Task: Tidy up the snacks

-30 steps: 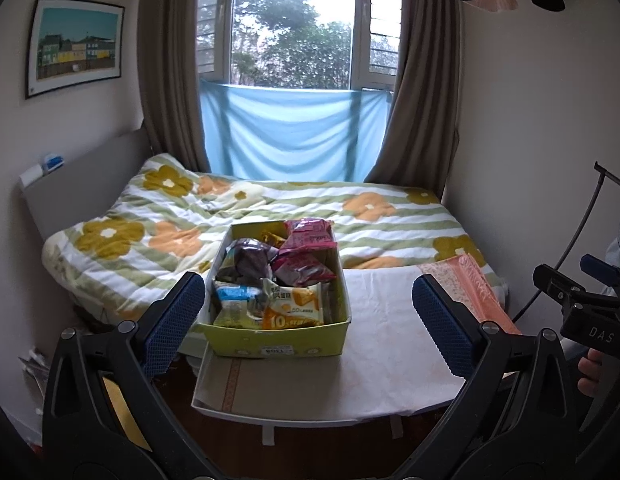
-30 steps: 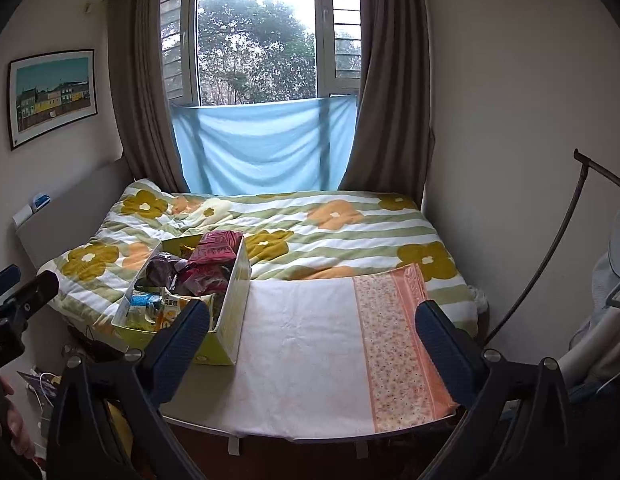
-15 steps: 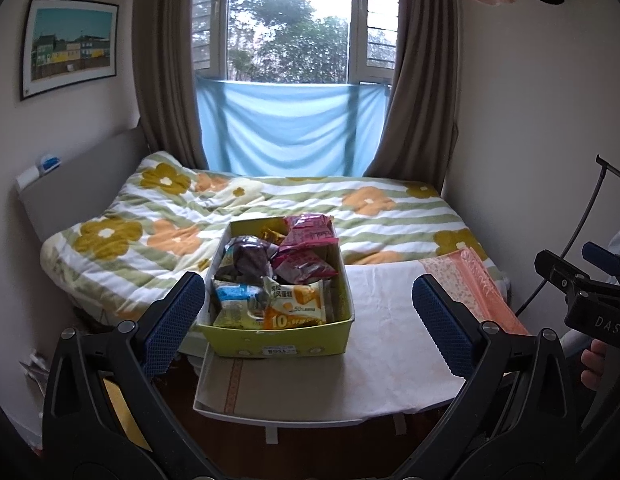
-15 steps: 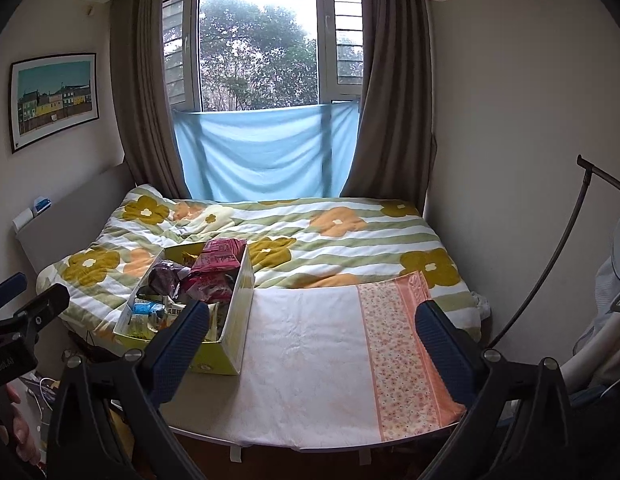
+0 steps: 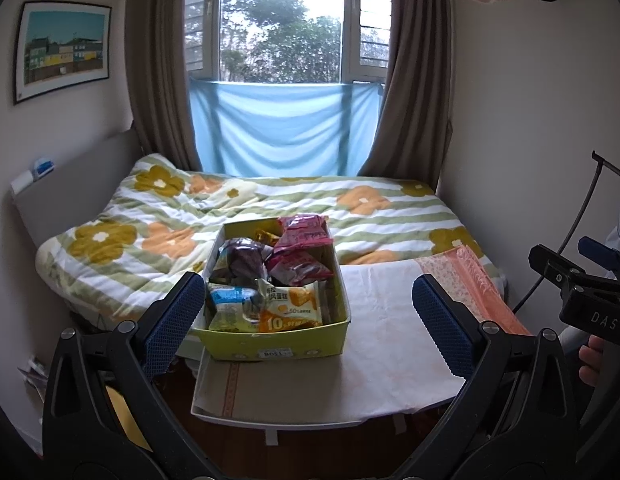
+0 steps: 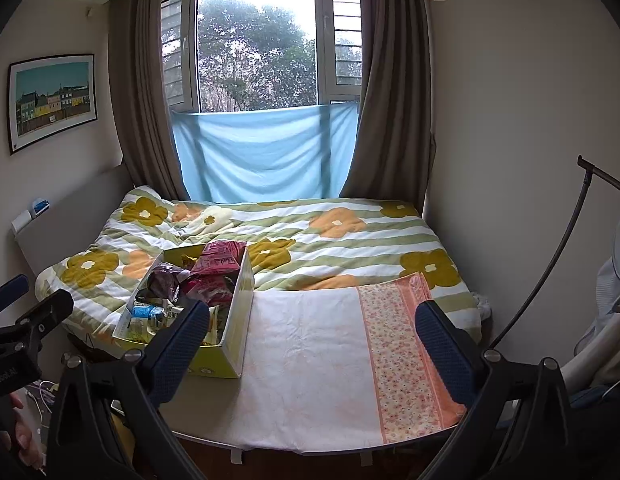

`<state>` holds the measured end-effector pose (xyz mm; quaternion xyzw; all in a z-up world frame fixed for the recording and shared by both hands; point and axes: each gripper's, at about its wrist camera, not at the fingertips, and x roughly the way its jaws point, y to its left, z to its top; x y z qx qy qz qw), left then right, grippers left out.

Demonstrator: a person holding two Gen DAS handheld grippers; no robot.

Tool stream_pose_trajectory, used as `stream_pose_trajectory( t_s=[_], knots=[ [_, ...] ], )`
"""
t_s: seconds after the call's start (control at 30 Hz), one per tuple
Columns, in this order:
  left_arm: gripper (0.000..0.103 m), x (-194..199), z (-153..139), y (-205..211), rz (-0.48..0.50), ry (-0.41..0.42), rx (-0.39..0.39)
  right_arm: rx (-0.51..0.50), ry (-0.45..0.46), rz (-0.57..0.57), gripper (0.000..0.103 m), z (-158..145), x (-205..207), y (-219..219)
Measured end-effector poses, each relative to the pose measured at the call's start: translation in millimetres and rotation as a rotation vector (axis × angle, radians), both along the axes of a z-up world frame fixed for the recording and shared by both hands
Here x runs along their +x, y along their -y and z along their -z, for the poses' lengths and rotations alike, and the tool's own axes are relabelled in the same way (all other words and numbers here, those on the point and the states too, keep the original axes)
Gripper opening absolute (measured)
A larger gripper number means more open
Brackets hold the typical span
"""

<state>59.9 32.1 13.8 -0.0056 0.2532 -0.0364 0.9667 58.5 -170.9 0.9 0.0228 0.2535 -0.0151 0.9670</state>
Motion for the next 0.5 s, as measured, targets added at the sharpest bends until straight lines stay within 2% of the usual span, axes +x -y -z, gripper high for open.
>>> stream_pose_trajectory(
  t_s=[0.5],
  knots=[
    [0.103,1.9,5.5,-3.2,-0.008,0.001,0.0,-0.001,-0.002,0.001,0.102,-0.4,1.1,-0.8]
  ],
)
